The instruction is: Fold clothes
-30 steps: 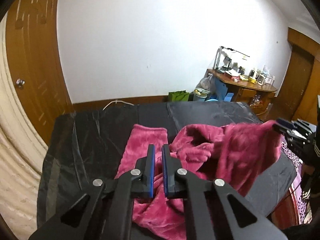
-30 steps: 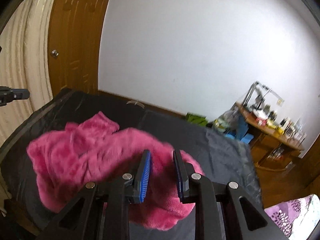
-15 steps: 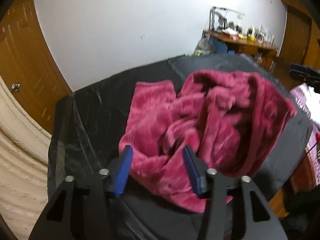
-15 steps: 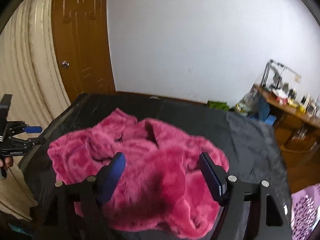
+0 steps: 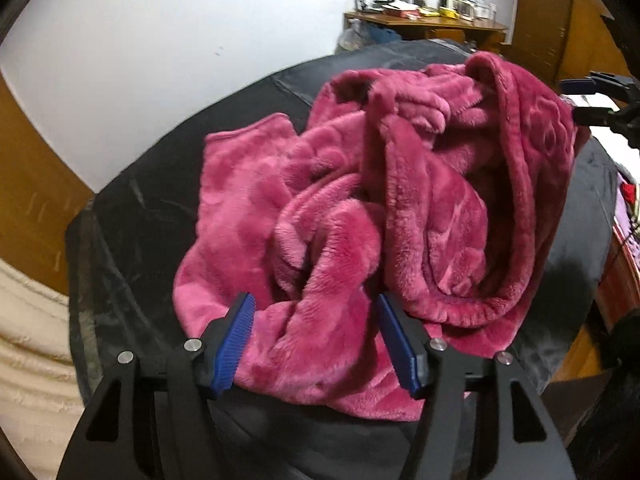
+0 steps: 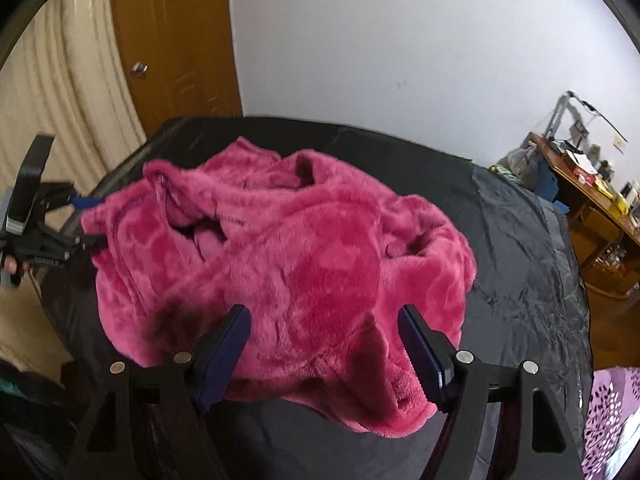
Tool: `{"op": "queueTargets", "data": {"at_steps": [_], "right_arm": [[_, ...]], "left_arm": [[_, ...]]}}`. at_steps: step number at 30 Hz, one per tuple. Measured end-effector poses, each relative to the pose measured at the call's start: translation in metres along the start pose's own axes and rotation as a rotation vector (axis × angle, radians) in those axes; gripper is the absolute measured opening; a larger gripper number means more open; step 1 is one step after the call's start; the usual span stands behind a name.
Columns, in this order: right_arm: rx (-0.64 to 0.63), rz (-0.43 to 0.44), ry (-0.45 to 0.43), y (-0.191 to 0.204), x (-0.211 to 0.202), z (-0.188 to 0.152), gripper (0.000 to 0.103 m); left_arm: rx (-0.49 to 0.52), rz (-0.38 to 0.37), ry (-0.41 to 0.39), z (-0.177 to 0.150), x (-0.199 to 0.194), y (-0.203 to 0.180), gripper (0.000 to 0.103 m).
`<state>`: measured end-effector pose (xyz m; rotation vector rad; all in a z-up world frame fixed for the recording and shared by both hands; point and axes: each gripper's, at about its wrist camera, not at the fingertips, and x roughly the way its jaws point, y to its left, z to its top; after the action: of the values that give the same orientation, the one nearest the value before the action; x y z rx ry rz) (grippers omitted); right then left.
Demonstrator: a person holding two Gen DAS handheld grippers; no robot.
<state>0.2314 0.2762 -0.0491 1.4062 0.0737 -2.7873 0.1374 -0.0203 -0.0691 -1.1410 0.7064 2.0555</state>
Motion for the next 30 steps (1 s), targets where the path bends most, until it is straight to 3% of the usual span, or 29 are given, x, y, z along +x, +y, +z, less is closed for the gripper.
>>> {"op": "queueTargets", "data": {"at_steps": [1, 2, 6, 15, 21, 24, 27, 28, 30], "right_arm": [[-0.009, -0.002, 0.015, 0.000, 0.004, -0.002, 0.078], [-0.012, -0.006, 0.029, -0.002, 0.007, -0.005, 0.078], [-0.003, -0.005, 0.059, -0.011, 0.013, -0.015, 0.078], [-0.013, 0.037, 0.037, -0.026, -0.002, -0.025, 0.078], [-0.122, 0.137, 0.041, 0.008, 0.006, -0.020, 0.078], [-0.194, 0.020, 0.090, 0.027, 0.035, -0.027, 0.078], [-0.116, -0.012, 0.121, 0.021, 0.057, -0.026, 0.076], [-0.079, -0.023, 0.123, 0.018, 0.060, -0.024, 0.070], [-0.027, -0.063, 0.119, 0.011, 0.061, -0.017, 0.037]], "left_arm": [[0.001, -0.001, 0.008, 0.000, 0.004, 0.000, 0.044], [-0.003, -0.006, 0.025, -0.001, 0.009, 0.001, 0.035], [-0.063, -0.019, 0.013, -0.001, 0.014, 0.008, 0.020], [-0.283, 0.034, -0.193, 0.024, -0.043, 0.050, 0.016], [-0.332, 0.033, -0.269, 0.049, -0.066, 0.070, 0.016], [-0.335, 0.037, -0.283, 0.053, -0.071, 0.068, 0.016], [-0.348, 0.042, -0.276, 0.054, -0.071, 0.066, 0.016], [-0.353, 0.044, -0.273, 0.054, -0.071, 0.067, 0.016], [-0.366, 0.051, -0.270, 0.052, -0.072, 0.067, 0.016]]}}
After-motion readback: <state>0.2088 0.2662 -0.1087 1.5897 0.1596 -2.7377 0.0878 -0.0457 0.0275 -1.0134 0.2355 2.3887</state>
